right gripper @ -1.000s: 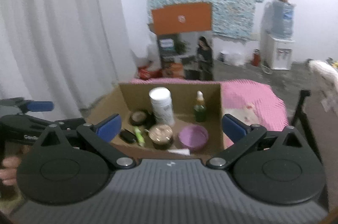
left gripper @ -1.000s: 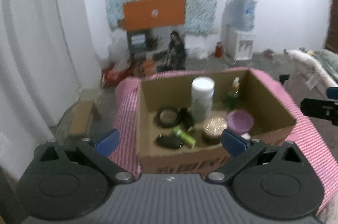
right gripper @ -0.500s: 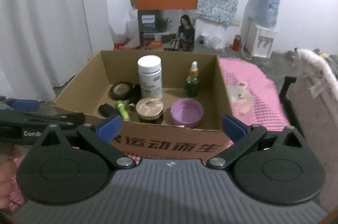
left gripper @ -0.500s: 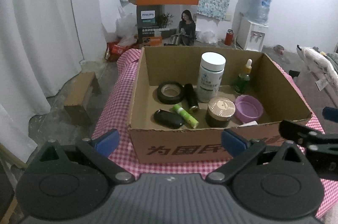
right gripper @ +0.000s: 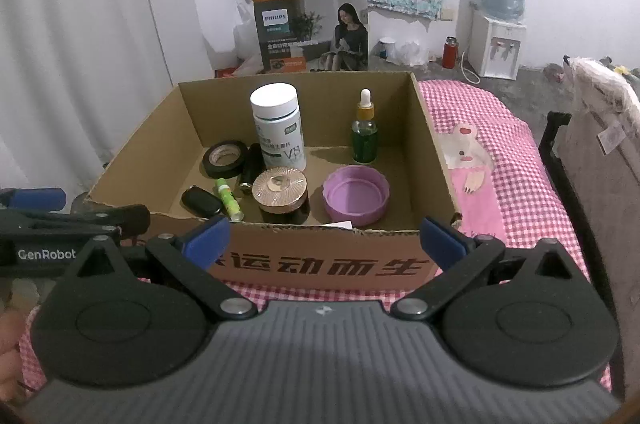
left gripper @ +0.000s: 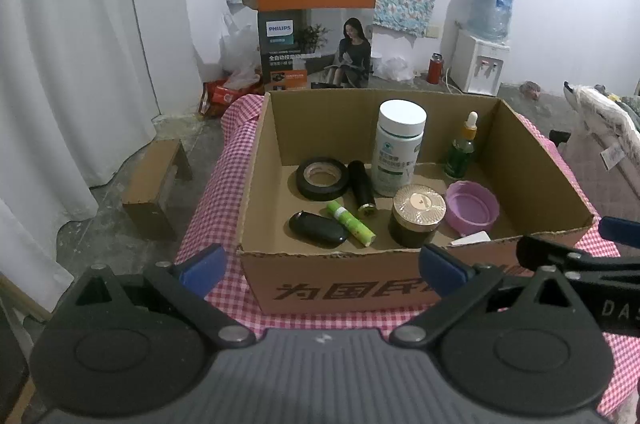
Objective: Organize rigid objects
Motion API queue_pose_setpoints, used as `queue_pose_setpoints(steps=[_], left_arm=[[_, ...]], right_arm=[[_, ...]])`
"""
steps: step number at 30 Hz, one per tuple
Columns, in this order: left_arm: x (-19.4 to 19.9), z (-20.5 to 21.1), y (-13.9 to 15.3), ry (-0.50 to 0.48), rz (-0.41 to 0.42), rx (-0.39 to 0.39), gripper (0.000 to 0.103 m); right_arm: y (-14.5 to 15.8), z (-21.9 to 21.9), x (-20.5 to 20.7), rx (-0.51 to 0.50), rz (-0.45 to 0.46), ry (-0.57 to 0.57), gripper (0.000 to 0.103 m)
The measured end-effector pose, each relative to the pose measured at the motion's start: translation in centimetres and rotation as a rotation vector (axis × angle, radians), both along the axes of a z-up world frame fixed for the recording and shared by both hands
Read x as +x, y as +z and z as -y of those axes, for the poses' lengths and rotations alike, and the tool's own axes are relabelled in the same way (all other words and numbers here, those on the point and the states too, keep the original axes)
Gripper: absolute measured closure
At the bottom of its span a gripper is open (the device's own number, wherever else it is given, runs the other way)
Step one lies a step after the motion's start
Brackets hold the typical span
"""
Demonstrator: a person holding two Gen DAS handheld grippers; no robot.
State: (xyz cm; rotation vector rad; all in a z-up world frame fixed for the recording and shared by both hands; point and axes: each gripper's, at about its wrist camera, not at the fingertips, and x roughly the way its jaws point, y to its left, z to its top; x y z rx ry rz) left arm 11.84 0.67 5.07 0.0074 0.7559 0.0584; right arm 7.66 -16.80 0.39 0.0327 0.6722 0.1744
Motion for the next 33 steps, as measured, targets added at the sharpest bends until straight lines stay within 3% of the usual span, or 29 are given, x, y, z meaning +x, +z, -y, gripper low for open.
queue_pose_setpoints(steps=[33], left_arm=[[0.22, 0.34, 0.08, -0.007, -0.012, 0.021, 0.000]], right_arm=[[-0.43, 0.52, -0.17, 0.018, -0.011, -0.008, 0.001]])
